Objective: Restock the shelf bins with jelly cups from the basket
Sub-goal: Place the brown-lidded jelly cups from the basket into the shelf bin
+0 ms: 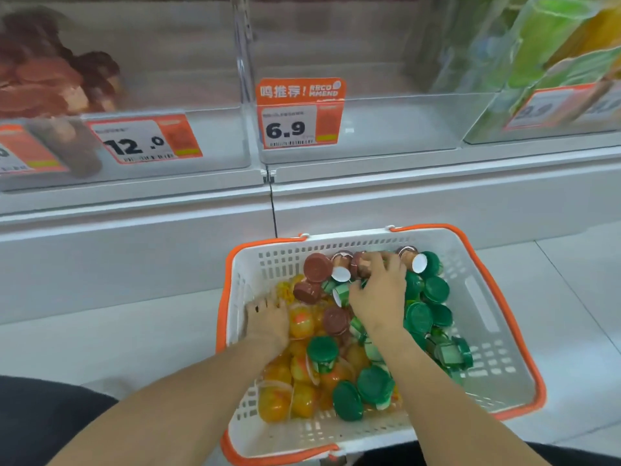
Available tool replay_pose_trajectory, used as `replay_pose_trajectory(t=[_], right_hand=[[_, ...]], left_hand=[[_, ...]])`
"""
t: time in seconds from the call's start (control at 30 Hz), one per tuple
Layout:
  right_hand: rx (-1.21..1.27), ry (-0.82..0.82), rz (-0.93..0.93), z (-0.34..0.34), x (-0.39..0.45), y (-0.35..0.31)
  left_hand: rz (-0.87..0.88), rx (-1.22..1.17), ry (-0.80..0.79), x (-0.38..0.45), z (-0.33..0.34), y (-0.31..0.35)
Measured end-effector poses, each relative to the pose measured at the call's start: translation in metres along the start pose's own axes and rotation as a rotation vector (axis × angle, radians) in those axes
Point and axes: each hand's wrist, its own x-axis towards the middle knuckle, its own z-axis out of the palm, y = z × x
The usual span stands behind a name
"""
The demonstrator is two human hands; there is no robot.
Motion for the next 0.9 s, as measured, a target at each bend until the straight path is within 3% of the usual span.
replay_pose_trajectory(t=[0.17,0.27,0.37,0.47,0.53,0.63,0.7,0.77,0.9], right_hand=[[-0.046,-0.210,-0.011,0.007,0.023,0.010],[-0.093,-0.238,0.000,0.008,0.027,0.013],[-0.142,-0.245,-0.020,0.003,0.028,0.007],[-0.038,-0.308,0.024,-0.006,0.029,-0.004],[0.153,-0.340,0.127,-0.017,0.033,-0.010],[0.639,-0.400,0.315,-0.044,0.038,-0.026],[1.028,-0.556,0.344,-0.065,0.035,-0.043],[1.299,-0.721,0.302,-0.082,0.030,-0.068],[1.542,-0.922,0.182,-0.112,0.018,-0.125]], left_hand=[[0.030,0.031,0.053,-0.003,-0.018,-0.002],[0.010,-0.074,0.068,-0.006,-0.027,-0.012],[-0.019,-0.438,-0.053,-0.018,-0.056,-0.023],[0.073,-0.723,-0.217,-0.034,-0.104,-0.034],[0.120,-0.829,-0.307,-0.051,-0.143,-0.044],[0.166,-0.918,-0.444,-0.082,-0.191,-0.065],[0.207,-0.930,-0.469,-0.103,-0.214,-0.082],[0.258,-0.956,-0.430,-0.123,-0.229,-0.102],[0.316,-1.098,-0.238,-0.158,-0.245,-0.144]])
